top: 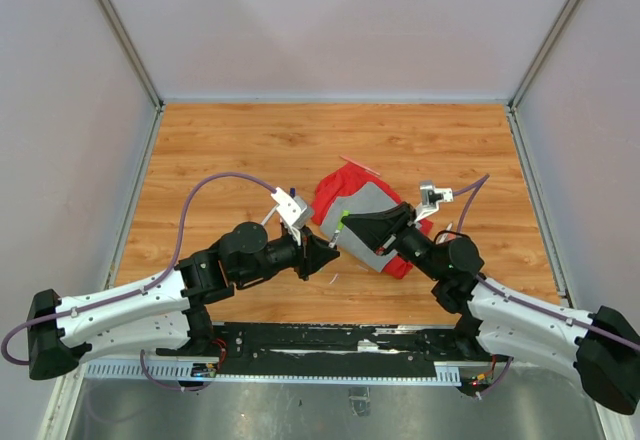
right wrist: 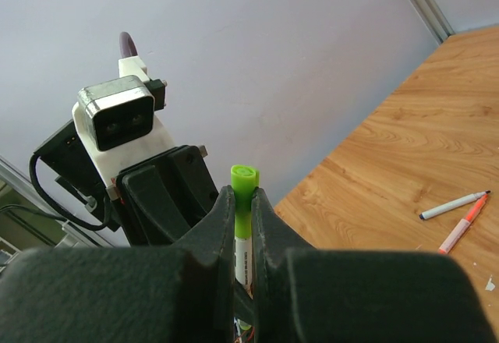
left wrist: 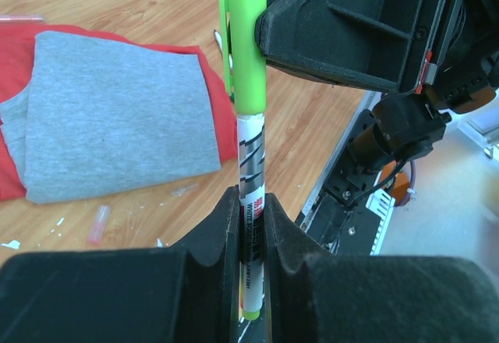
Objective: Insert the pens into the pen caps
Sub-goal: Insert the pen cap onto the pen, then press the pen cap onto the pen.
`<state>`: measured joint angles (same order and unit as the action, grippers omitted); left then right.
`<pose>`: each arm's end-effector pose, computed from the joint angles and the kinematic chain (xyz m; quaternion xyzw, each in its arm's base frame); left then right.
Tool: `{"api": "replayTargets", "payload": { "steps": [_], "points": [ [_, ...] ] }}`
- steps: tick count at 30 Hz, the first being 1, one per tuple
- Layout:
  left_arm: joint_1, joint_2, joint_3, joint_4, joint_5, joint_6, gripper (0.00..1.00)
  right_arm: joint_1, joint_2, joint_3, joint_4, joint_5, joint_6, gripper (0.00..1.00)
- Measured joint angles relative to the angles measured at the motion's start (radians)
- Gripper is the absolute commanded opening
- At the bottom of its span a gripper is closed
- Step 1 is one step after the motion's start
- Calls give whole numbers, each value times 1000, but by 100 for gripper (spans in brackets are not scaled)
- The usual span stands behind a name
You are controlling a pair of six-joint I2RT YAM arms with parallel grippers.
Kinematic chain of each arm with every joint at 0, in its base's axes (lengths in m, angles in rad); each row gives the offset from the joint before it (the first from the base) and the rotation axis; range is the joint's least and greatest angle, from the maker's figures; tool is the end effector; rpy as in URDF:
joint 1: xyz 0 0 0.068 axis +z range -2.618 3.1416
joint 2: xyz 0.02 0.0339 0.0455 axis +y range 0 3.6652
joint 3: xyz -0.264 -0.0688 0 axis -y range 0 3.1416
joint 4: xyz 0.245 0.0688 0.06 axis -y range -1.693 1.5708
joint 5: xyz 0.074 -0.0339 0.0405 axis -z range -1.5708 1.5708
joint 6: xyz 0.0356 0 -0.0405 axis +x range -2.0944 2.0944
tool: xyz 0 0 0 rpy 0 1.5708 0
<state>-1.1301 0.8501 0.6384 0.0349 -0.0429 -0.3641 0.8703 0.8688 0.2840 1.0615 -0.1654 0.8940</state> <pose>0.0892 -0.1855 0.2998 0.2737 0.7162 -0.4240 0.4820 0.1140 0.1444 0.2799 -0.0644 0.5192 0.6845 0.5077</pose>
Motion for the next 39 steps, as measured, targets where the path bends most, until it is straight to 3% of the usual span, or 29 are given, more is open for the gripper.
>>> {"api": "replayTargets", "payload": {
  "steps": [4, 10, 15, 22, 31, 39],
  "points": [
    [0, 0, 0, -12, -11, 0, 1, 0, 16, 0, 9, -1, 0, 7],
    [0, 0, 0, -19, -15, 0, 0, 1, -18, 0, -45, -12, -12, 29],
    [0, -2, 6, -12, -30, 1, 1, 16, -125, 6, -238, -16, -64, 47],
    [0, -1, 12, -15, -46, 10, 0, 17, -271, 40, -529, 47, -142, 61],
    [0, -1, 18, -15, -53, 23, 0, 17, -375, 142, -813, 171, -227, 63],
    [0, 10, 18, -16, -52, 27, 1, 15, -264, 346, -918, 219, -261, 62]
  ]
}}
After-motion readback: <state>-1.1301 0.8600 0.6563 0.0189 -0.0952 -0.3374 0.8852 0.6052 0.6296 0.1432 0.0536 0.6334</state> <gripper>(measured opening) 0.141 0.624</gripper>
